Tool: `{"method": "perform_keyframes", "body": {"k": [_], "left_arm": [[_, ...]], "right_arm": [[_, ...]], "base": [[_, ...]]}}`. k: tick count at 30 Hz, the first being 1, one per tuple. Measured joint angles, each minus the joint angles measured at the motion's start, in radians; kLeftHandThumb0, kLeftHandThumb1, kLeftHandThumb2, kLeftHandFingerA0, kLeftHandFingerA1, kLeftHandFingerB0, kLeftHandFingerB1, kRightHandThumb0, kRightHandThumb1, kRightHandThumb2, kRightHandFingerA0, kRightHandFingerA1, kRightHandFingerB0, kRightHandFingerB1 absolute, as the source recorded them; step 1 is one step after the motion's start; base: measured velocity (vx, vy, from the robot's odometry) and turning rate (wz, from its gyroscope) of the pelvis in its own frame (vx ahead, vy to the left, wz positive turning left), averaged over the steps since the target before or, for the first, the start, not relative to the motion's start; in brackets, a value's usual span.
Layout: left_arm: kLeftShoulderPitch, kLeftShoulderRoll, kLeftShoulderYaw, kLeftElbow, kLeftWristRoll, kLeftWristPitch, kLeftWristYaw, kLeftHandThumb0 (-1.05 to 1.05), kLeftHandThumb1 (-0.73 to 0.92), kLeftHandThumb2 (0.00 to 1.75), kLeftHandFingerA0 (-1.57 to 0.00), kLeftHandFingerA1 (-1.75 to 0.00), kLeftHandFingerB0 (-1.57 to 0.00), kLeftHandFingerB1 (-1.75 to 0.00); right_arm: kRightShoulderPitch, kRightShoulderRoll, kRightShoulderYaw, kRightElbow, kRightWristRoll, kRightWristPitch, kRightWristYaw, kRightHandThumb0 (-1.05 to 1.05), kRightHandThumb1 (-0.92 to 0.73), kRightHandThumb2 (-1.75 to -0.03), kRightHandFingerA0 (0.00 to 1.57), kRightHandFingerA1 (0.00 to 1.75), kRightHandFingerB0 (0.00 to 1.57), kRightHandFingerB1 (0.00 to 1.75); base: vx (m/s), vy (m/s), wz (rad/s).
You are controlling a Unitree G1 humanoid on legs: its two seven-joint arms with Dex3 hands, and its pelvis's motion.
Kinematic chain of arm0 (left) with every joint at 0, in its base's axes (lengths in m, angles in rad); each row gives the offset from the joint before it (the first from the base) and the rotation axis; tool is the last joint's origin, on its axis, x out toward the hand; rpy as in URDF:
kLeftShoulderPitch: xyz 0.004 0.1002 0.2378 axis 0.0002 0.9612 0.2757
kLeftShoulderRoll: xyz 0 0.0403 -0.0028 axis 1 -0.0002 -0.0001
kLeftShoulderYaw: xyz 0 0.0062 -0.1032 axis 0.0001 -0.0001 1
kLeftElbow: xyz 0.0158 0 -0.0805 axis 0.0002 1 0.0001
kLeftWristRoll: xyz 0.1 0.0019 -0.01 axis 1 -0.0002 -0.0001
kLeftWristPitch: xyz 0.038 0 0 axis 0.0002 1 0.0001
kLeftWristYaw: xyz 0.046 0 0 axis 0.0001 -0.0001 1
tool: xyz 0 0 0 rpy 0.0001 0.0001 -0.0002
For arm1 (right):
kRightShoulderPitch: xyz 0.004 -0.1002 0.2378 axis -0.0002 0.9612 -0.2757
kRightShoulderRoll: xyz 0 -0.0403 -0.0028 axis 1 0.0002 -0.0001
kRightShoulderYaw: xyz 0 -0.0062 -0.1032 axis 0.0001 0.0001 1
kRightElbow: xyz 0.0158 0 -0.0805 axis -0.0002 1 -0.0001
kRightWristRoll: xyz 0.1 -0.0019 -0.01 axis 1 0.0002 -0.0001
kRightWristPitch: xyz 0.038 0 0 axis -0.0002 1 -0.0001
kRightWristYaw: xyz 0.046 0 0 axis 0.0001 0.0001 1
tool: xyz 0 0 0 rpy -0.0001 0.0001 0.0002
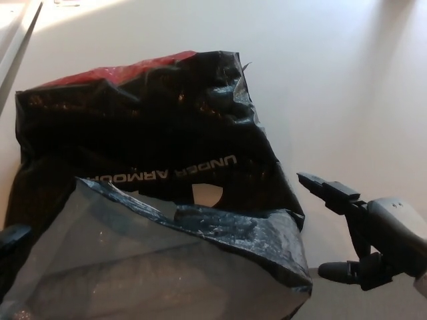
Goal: A plastic bag is kept infront of the robot in the middle of the desk and the robot uses both its hands to grab it from the top and lifts it up and then releases it.
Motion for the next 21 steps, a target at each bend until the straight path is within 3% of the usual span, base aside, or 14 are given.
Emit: {"method": "perform_keyframes", "body": {"k": [2,6,7,8,9,10,11,12,13,14,20,21], "left_arm": [[-0.002,0.0,-0.003,0.002,-0.001,0.0,0.005,-0.42,0.36,0.59,-1.03,-1.58,-0.08,-0.24],[-0.004,0.0,-0.007,0.002,-0.007,0.0,0.005,-0.45,0.39,0.55,-1.0,-1.68,-0.09,-0.24],[-0.005,0.0,-0.008,0.002,-0.008,0.0,0.007,-0.46,0.43,0.58,-1.02,-1.69,-0.07,-0.17],[-0.006,0.0,-0.01,0.002,-0.009,0.0,0.008,-0.46,0.43,0.58,-1.02,-1.69,-0.07,-0.17],[-0.008,0.0,-0.013,0.003,-0.01,0.0,0.009,-0.47,0.42,0.57,-1.01,-1.69,-0.07,-0.16],[-0.011,0.0,-0.016,0.004,-0.01,0.0,0.009,-0.42,0.36,0.59,-1.04,-1.58,-0.08,-0.22],[-0.013,0.0,-0.018,0.004,-0.01,0.0,0.009,-0.42,0.36,0.59,-1.04,-1.58,-0.08,-0.22],[-0.013,0.0,-0.019,0.004,-0.011,0.0,0.01,-0.46,0.41,0.56,-1.01,-1.68,-0.07,-0.17],[-0.014,0.0,-0.02,0.004,-0.011,0.0,0.011,-0.47,0.43,0.57,-1.0,-1.69,-0.09,-0.18],[-0.015,0.0,-0.021,0.004,-0.012,0.0,0.011,-0.43,0.39,0.57,-0.98,-1.65,-0.11,-0.25],[-0.017,0.0,-0.026,0.005,-0.018,0.0,0.011,-0.46,0.39,0.57,-1.0,-1.65,-0.07,-0.26],[-0.017,0.0,-0.026,0.004,-0.019,0.0,0.011,-0.45,0.38,0.57,-0.97,-1.63,-0.09,-0.29]], "right_arm": [[0.0,0.01,0.009,0.006,-0.002,0.0,0.0,-0.71,-0.45,-0.75,1.03,1.55,0.17,0.06],[0.0,0.032,0.023,0.006,-0.007,0.003,0.0,-0.72,-0.45,-0.74,1.06,1.57,0.17,0.06],[0.0,0.036,0.026,0.007,-0.01,0.004,-0.001,-0.64,-0.39,-0.75,1.02,1.47,0.06,0.16],[0.0,0.04,0.03,0.009,-0.013,0.005,-0.001,-0.64,-0.39,-0.75,1.02,1.47,0.06,0.16],[0.0,0.045,0.034,0.01,-0.016,0.006,-0.002,-0.6,-0.43,-0.57,0.83,1.75,0.06,0.17],[0.0,0.051,0.039,0.011,-0.019,0.008,-0.002,-0.6,-0.44,-0.57,0.84,1.73,0.07,0.19],[0.0,0.058,0.045,0.013,-0.023,0.009,-0.003,-0.6,-0.44,-0.57,0.84,1.73,0.07,0.19],[0.0,0.06,0.047,0.014,-0.024,0.009,-0.003,-0.72,-0.38,-0.64,0.89,1.59,0.09,0.09],[-0.001,0.066,0.052,0.017,-0.027,0.01,-0.006,-0.6,-0.43,-0.57,0.86,1.73,0.07,0.19],[-0.002,0.07,0.056,0.017,-0.031,0.011,-0.007,-0.65,-0.4,-0.75,1.02,1.48,0.05,0.19],[-0.007,0.093,0.078,0.017,-0.044,0.02,-0.01,-0.65,-0.42,-0.75,1.03,1.51,0.12,0.17],[-0.007,0.099,0.083,0.017,-0.046,0.02,-0.011,-0.62,-0.39,-0.75,1.05,1.49,0.06,0.21]], "base": [[0.0,0.0,0.0],[0.0,0.0,0.0],[0.0,0.0,0.0],[0.0,0.0,0.0],[0.0,0.0,0.0],[0.0,0.0,0.0],[0.0,0.0,0.0],[0.0,0.0,0.0],[0.0,0.0,0.0],[0.0,0.0,0.0],[0.0,0.0,0.0],[0.0,0.0,0.0]]}}
